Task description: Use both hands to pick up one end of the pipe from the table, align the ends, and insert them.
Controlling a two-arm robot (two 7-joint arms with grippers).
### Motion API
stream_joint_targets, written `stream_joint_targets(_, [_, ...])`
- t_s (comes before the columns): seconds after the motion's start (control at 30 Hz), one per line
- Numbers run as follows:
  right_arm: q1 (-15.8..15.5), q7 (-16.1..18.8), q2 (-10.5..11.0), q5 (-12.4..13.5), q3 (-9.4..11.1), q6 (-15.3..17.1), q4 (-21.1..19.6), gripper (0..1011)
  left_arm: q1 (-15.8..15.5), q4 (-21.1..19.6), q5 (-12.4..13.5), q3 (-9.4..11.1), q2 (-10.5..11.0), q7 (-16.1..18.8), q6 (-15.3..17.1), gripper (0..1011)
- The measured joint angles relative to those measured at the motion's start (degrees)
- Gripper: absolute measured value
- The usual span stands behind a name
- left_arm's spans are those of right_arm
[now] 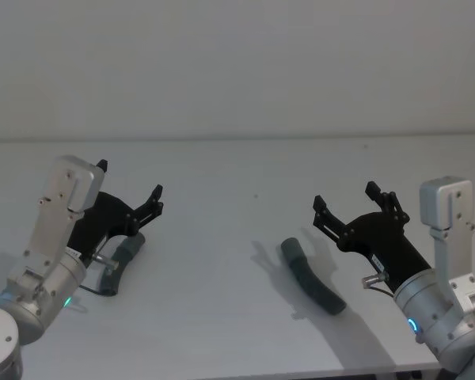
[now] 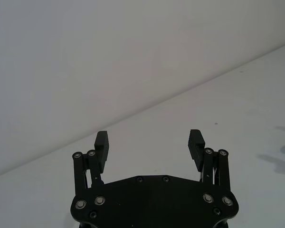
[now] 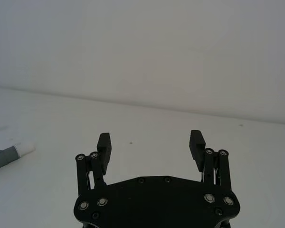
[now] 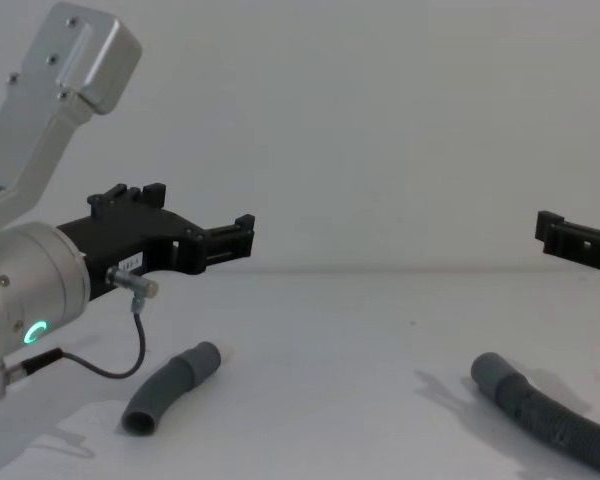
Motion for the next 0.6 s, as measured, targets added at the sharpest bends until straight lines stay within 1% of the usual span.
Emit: stream_joint_targets(0.6, [0.0,0.0,0.0,0.0,0.0,0.0,0.0,1000,0.0,0.0,0.0,0.0,0.0,0.0,0.0,1001])
